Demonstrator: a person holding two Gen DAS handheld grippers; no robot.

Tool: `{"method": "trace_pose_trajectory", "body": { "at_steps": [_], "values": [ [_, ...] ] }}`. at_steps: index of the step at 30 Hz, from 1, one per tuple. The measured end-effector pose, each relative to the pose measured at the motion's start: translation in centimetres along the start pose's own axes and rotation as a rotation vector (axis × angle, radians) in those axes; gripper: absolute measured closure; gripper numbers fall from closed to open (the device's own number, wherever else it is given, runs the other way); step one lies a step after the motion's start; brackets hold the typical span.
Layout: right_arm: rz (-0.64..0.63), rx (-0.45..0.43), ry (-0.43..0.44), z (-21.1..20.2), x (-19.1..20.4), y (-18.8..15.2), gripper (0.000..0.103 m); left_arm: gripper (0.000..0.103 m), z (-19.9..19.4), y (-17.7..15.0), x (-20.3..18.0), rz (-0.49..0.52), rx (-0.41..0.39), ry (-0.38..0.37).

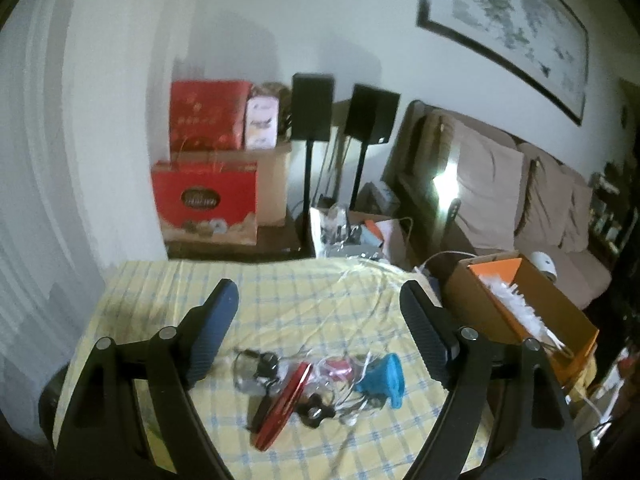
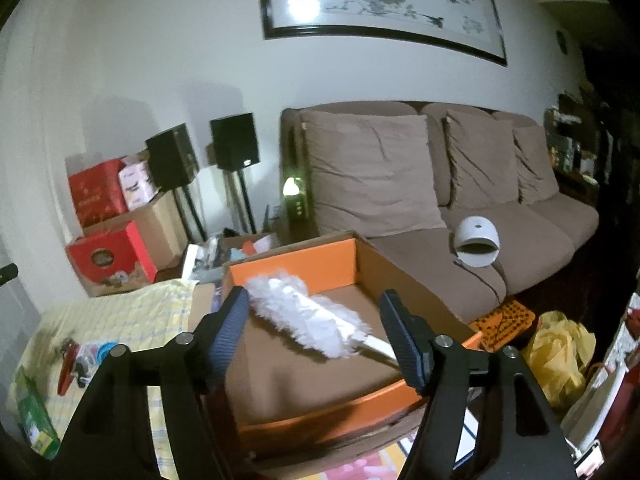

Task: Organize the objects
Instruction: 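Move both grippers toward the green-and-yellow DARLIE toothpaste box on the table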

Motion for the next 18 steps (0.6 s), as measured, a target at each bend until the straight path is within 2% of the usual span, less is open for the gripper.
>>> {"method": "trace_pose_trajectory", "body": {
  "at_steps": [8,12,15,18],
  "values": [
    [-0.071,0.064,0.068,1.5,4.3,-2.2,0.03,0.003,-1.1,-1.1,5.8,-0.089,-0.013,0.063],
    [-0.113,0.095,0.099,1.4,7.0,-3.2,0.029,0.0,-1.3,-1.8,8.6,-0.129,0.001,0.061],
    [-0.149,0.1,0.149,0.9,9.3,-4.0,0.024,0.0,-0.9,-2.5,10.4,-0.121,0.026,0.098],
    [-0.186,0.123,0.191,0.9,11.6,-5.3,0.023,0.0,-0.9,-3.2,12.2,-0.128,0.04,0.117]
  ]
}}
Point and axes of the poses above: each gripper's, at about its wrist camera, not at the fingertips, and z roughly the way its jaws point, x to its left, y to its top, the point moved 1 cm from there along z, roughly the way its jaws point, and after that the axes turned 10 degrees about z, right-handed, at the moved point
